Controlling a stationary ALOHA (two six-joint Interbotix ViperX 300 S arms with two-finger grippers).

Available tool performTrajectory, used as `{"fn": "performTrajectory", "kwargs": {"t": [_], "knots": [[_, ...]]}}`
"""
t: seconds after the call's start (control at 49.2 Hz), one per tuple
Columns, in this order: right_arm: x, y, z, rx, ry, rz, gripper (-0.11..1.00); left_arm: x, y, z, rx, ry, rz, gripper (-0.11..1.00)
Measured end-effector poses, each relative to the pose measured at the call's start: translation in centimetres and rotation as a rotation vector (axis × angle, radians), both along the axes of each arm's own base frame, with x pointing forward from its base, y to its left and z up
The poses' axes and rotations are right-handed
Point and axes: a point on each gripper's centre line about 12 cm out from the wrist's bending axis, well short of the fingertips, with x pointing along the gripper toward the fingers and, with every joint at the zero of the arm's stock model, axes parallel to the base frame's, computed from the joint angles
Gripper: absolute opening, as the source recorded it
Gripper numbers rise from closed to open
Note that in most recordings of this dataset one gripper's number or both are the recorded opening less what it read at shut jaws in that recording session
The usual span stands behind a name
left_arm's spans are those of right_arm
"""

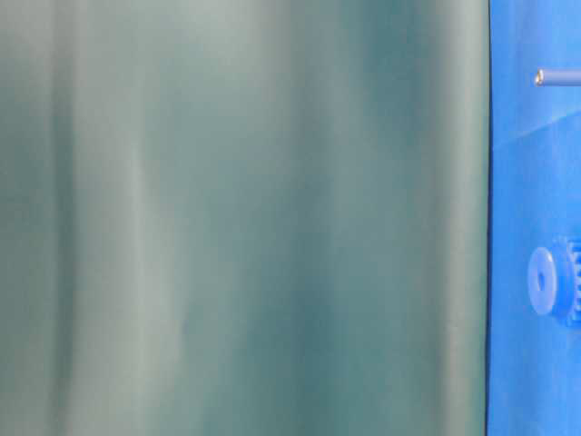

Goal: Insert the shaft placed at a random location into the center hole of the small gear at another random location.
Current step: 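Move the right gripper left toward the small silver shaft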

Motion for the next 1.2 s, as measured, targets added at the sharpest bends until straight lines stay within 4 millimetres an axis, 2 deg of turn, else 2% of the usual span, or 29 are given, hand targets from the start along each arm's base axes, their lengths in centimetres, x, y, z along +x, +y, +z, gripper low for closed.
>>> {"fn": "performTrajectory", "kwargs": {"t": [0.122, 0.305, 0.509, 0.59, 0.651, 0.875, 0.915, 1.037, 1.2], "knots": [[0.1, -0.2, -0.2, -0.027, 0.012, -0.010, -0.06, 0.0, 0.0, -0.1, 0.008, 0.012, 0.000, 0.00], [0.9, -1.2, -1.3, -0.031, 0.073, -0.056, -0.06, -0.1, 0.0, -0.1, 0.006, 0.011, 0.000, 0.00], [2.3, -3.2, -3.3, -0.012, 0.149, -0.143, -0.03, -0.1, 0.0, -0.1, 0.003, 0.015, 0.000, 0.00], [3.0, -3.9, -4.2, -0.002, 0.177, -0.168, 0.04, -0.1, 0.0, -0.1, 0.003, 0.017, 0.000, 0.00], [3.5, -4.5, -5.2, 0.011, 0.206, -0.190, 0.15, -0.1, 0.0, -0.1, 0.003, 0.017, 0.000, 0.00], [5.2, -7.0, -9.6, 0.089, 0.329, -0.291, 0.78, -0.1, 0.0, -0.1, -0.002, 0.015, -0.001, 0.00], [5.5, -7.2, -10.4, 0.095, 0.343, -0.298, 0.79, -0.1, 0.0, -0.1, -0.002, 0.017, -0.001, 0.00], [6.4, -7.6, -13.1, 0.112, 0.394, -0.315, 0.68, -0.1, 0.0, -0.1, -0.002, 0.015, -0.001, 0.00], [7.3, -8.3, -16.1, 0.152, 0.423, -0.361, 0.68, -0.1, 0.0, -0.2, -0.002, 0.018, -0.001, 0.00]]}}
